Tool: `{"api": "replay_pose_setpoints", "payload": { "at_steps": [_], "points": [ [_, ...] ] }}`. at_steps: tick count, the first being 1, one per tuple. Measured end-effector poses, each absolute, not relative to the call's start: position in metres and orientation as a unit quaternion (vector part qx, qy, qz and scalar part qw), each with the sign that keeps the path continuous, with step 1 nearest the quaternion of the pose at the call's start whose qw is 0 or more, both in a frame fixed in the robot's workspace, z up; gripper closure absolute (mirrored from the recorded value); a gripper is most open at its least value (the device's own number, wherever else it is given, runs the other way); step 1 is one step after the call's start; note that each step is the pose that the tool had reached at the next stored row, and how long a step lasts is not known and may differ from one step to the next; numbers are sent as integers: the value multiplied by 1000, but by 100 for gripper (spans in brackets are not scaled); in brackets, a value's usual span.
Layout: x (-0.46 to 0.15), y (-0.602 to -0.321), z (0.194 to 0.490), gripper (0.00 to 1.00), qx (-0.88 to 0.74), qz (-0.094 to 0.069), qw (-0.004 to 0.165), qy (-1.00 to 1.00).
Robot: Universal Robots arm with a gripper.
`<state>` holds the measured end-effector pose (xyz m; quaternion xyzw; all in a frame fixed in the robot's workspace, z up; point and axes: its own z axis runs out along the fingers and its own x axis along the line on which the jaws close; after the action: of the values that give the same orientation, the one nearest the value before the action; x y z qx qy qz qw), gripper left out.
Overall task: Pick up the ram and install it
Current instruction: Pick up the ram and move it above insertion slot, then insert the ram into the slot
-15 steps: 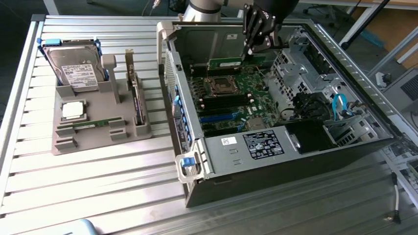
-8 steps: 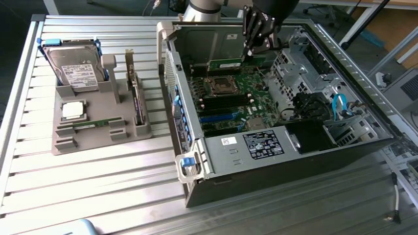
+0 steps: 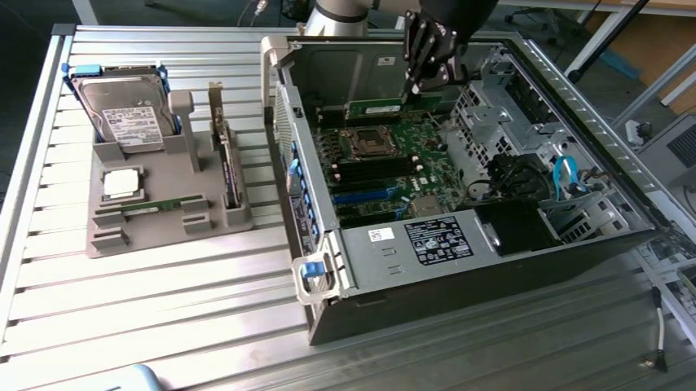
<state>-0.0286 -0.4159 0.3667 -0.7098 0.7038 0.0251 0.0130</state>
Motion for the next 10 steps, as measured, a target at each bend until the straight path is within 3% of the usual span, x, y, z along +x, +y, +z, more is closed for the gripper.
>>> {"api": "replay_pose_setpoints", "payload": {
  "at_steps": [10],
  "points": [
    [-28, -416, 365, 88, -710, 25, 13, 704]
  ]
}}
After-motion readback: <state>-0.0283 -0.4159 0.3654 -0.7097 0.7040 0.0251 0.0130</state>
